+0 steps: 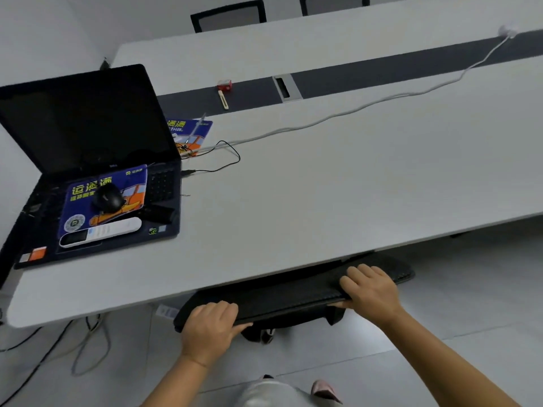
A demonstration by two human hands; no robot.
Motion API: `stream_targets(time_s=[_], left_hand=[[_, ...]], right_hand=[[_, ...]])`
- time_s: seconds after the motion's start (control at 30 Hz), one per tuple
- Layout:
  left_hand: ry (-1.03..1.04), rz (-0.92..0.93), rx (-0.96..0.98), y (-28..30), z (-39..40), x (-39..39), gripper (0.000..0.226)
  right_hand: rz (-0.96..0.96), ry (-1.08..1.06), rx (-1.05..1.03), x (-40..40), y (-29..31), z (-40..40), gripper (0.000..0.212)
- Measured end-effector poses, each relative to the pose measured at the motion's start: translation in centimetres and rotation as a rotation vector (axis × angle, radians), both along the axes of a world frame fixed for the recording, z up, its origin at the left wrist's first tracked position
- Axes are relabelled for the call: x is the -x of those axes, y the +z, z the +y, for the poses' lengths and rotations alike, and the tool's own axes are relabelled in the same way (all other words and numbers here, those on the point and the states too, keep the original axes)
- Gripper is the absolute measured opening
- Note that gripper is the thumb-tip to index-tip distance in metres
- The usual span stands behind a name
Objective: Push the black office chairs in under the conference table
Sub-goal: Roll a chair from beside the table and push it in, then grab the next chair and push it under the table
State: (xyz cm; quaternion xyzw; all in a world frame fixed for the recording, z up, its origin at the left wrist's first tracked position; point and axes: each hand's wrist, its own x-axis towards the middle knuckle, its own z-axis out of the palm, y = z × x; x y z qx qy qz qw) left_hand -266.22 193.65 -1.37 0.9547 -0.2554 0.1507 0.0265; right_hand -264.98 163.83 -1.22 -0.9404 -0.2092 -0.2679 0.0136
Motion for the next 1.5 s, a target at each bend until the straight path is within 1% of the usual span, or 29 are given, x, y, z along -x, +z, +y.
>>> stream_targets(time_s=[0.07,0.1,0.2,0.23,0.27,0.3,0.33,0.37,0.4,0.43,0.5,0.53,0.57,0.6,0.63,0.67,0.73,0.77,0.83,0.97,1.07,1.23,1.33,1.4,1.5], left_hand=[[-0.029,0.039,0.013,0.6,-0.1,0.1,0.049],[-0.037,0.089,0.005,1.0,-0.1,0.2,0.052],[0.001,0.222,0.015,2.1,-0.4,0.3,0.075],[0.036,0.307,0.015,2.6,-0.6,0.4,0.074],[0.080,0.410,0.036,3.0,-0.7,0.3,0.065],[0.124,0.506,0.069,3.2,-0.8,0.2,0.051],[0.146,0.568,0.122,3.2,-1.0,0.2,0.039],[0.141,0.607,0.190,3.3,-1.3,0.2,0.032],[0.099,0.627,0.244,3.5,-1.8,0.3,0.027],[0.008,0.613,0.296,3.7,-2.6,0.5,0.021],[-0.239,0.559,0.371,3.9,-4.5,1.3,0.016],[-0.363,0.539,0.431,3.9,-5.5,1.7,0.019],[-0.473,0.561,0.476,3.8,-6.7,2.3,0.024],[-0.573,0.614,0.486,3.5,-7.8,2.9,0.027],[-0.642,0.694,0.472,3.0,-8.9,3.8,0.024],[-0.676,0.815,0.457,2.3,-9.9,5.0,0.019],[-0.685,1.105,0.408,0.7,-11.5,8.3,0.023],[-0.681,1.218,0.384,-0.1,-12.0,10.1,0.027],[-0.699,1.356,0.308,-1.6,-12.7,14.2,0.032],[-0.809,1.521,0.116,-3.2,-13.5,24.1,0.033],[-0.922,1.585,-0.039,-3.3,-13.8,33.1,0.034],[-1.175,1.622,-0.236,-2.3,-15.1,49.4,0.025],[-1.366,1.604,-0.332,-0.6,-15.9,58.3,0.026],[-1.462,1.588,-0.389,0.1,-16.6,63.1,0.026],[-1.531,1.555,-0.491,-0.2,-17.9,69.0,0.027]], right_hand=[[0.048,-0.049,0.024,0.2,0.5,0.2,0.076],[0.096,-0.075,0.034,0.4,0.8,0.4,0.077],[0.199,-0.187,-0.013,1.5,1.4,0.9,0.078],[0.227,-0.251,-0.046,2.2,1.6,1.4,0.079],[0.259,-0.331,-0.087,3.1,1.7,2.1,0.079],[0.298,-0.428,-0.131,4.1,1.7,2.8,0.076],[0.332,-0.517,-0.198,5.1,1.5,3.7,0.066],[0.345,-0.596,-0.296,6.0,1.4,4.6,0.048],[0.343,-0.656,-0.421,7.0,1.1,5.6,0.034],[0.349,-0.703,-0.537,8.0,0.8,6.4,0.036],[0.374,-0.762,-0.684,10.9,-0.1,7.7,0.040],[0.391,-0.807,-0.755,12.7,-0.6,8.2,0.040],[0.430,-0.869,-0.849,14.8,-1.0,8.8,0.041],[0.453,-0.932,-0.965,17.1,-1.7,9.3,0.042],[0.470,-0.998,-1.079,19.5,-2.2,10.0,0.043],[0.494,-1.062,-1.176,22.0,-2.7,10.7,0.042],[0.482,-1.187,-1.345,27.3,-3.1,12.3,0.040],[0.451,-1.261,-1.415,30.0,-3.2,13.2,0.038],[0.360,-1.420,-1.543,35.7,-3.4,15.1,0.036],[0.072,-1.714,-1.705,47.7,-3.0,20.3,0.030],[-0.143,-1.887,-1.795,56.4,-2.9,24.5,0.029],[-0.524,-2.054,-1.779,69.3,-1.8,28.1,0.030],[-0.771,-2.103,-1.689,75.9,-0.1,28.6,0.031],[-0.875,-2.108,-1.640,79.3,0.3,28.9,0.033],[-1.015,-2.159,-1.649,83.1,-0.7,29.8,0.035]])
